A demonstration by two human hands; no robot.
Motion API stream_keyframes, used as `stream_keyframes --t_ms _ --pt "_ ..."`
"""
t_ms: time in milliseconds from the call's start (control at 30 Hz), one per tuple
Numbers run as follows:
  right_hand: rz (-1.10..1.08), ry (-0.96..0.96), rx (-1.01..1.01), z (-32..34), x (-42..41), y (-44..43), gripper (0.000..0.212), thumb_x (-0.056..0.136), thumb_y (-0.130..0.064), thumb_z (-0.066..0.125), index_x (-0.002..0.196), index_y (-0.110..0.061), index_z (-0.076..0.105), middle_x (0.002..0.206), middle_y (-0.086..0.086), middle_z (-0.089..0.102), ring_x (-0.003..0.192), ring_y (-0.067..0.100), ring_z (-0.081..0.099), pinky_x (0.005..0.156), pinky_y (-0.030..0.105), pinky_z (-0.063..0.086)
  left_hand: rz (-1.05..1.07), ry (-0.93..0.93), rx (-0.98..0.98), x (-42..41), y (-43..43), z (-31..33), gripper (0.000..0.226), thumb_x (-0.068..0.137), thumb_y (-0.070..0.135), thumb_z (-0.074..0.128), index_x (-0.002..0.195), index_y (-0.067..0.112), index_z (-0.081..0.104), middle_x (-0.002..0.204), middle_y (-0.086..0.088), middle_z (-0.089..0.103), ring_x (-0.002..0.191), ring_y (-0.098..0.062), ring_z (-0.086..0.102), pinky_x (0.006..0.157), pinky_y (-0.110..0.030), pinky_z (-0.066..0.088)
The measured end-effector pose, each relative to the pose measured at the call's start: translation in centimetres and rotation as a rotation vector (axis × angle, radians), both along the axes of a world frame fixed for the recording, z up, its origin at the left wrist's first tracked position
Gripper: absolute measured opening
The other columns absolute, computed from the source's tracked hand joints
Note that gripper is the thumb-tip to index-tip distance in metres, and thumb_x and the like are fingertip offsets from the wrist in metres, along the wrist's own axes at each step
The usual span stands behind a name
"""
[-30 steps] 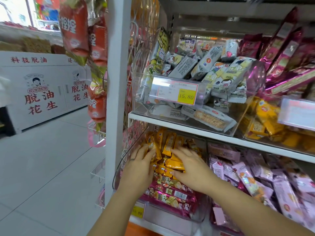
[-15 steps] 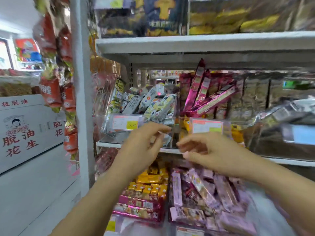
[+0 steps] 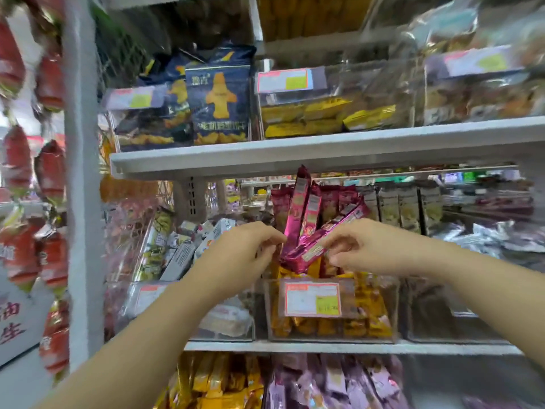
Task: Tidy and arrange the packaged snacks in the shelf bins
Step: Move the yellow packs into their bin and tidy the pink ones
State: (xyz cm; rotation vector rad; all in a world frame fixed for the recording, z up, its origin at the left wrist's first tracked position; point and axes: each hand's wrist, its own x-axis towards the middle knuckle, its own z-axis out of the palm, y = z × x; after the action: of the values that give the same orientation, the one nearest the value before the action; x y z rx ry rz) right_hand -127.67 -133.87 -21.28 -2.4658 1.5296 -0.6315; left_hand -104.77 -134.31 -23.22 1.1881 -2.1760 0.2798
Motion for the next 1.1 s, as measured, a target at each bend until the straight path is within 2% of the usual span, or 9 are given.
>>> stream_keyframes --t_ms 67,200,367,467,567,667,833,933,1100 --pt "-0.087 -0.027 0.119 0.5 0.6 -2.0 0.031 0.092 -0.025 0.059 0.123 -0.024 0.053 0.098 -0.006 0.062 0.076 0.007 0.061 0.063 0.024 0.053 0.0 -0.043 -0.02 0.2 -1.2 0.1 0.028 0.096 0.018 0.05 0.119 0.028 0.063 0.104 0.018 0.056 0.098 -0.003 0.054 0.083 -0.016 0.04" --pt "-0.223 -0.082 0.236 1.6 1.6 -6.1 0.037 0.095 -0.015 0.053 0.129 -0.003 0.05 0.132 0.018 0.053 0.113 0.031 0.057 0.069 0.028 0.047 -0.011 -0.183 -0.107 0.0 -3.3 1.8 0.028 0.097 0.023 0.048 0.12 0.031 0.062 0.112 0.017 0.059 0.1 -0.006 0.057 0.082 -0.017 0.038" --pt "-0.253 -0.165 0.27 1.6 2.0 -10.0 0.037 0.093 -0.014 0.053 0.128 -0.001 0.054 0.128 0.019 0.057 0.119 0.033 0.054 0.097 0.037 0.045 0.03 -0.198 -0.031 -1.4 -6.3 4.5 0.033 0.096 0.03 0.049 0.128 0.035 0.052 0.122 0.012 0.059 0.108 -0.009 0.056 0.092 -0.031 0.048" --pt "-0.274 -0.371 0.263 0.8 1.9 -11.0 0.033 0.095 -0.013 0.054 0.128 -0.012 0.053 0.124 0.008 0.056 0.116 0.024 0.054 0.097 0.033 0.046 0.126 -0.25 0.098 -3.2 -9.1 5.5 0.049 0.095 0.031 0.052 0.141 0.028 0.035 0.121 -0.001 0.059 0.104 -0.019 0.058 0.084 -0.031 0.05" --pt "-0.278 -0.622 0.268 -0.2 1.8 -11.4 0.026 0.092 -0.013 0.056 0.117 -0.022 0.052 0.113 0.006 0.053 0.102 0.022 0.054 0.077 0.036 0.052 0.143 -0.187 0.267 -5.4 -11.1 5.8 0.049 0.093 0.034 0.054 0.137 0.019 0.037 0.109 -0.005 0.059 0.092 -0.02 0.055 0.074 -0.028 0.043" --pt "-0.291 -0.838 0.268 -0.2 1.9 -12.4 0.017 0.091 -0.011 0.057 0.107 -0.016 0.054 0.102 0.009 0.056 0.084 0.02 0.054 0.064 0.036 0.056 0.122 -0.116 0.393 -7.0 -12.6 5.5 0.037 0.095 0.033 0.053 0.128 0.015 0.051 0.113 -0.006 0.062 0.096 -0.021 0.058 0.079 -0.027 0.045" --pt "-0.291 -1.027 0.299 0.1 1.7 -13.2 0.006 0.088 -0.008 0.064 0.09 -0.007 0.059 0.098 0.015 0.063 0.084 0.023 0.058 0.073 0.047 0.058 0.1 0.033 0.435 -7.7 -13.6 5.0 0.04 0.095 0.031 0.051 0.133 0.017 0.049 0.127 -0.011 0.057 0.111 -0.026 0.056 0.096 -0.034 0.046" --pt "-0.252 -1.003 0.351 0.2 1.8 -13.5 0.018 0.086 -0.007 0.066 0.103 -0.005 0.061 0.108 0.014 0.063 0.098 0.026 0.06 0.072 0.045 0.057 0.041 0.118 0.457 -7.4 -13.6 4.9 0.028 0.095 0.028 0.052 0.121 0.02 0.061 0.118 -0.004 0.061 0.107 -0.021 0.057 0.096 -0.032 0.045" --pt "-0.222 -0.97 0.383 0.3 2.2 -14.2 0.037 0.083 -0.006 0.067 0.117 -0.01 0.053 0.123 0.012 0.057 0.111 0.027 0.056 0.075 0.041 0.055 -0.005 0.269 0.49 -7.0 -13.6 4.7 0.007 0.091 0.022 0.059 0.086 0.024 0.064 0.089 0.003 0.065 0.082 -0.011 0.06 0.07 -0.022 0.048"
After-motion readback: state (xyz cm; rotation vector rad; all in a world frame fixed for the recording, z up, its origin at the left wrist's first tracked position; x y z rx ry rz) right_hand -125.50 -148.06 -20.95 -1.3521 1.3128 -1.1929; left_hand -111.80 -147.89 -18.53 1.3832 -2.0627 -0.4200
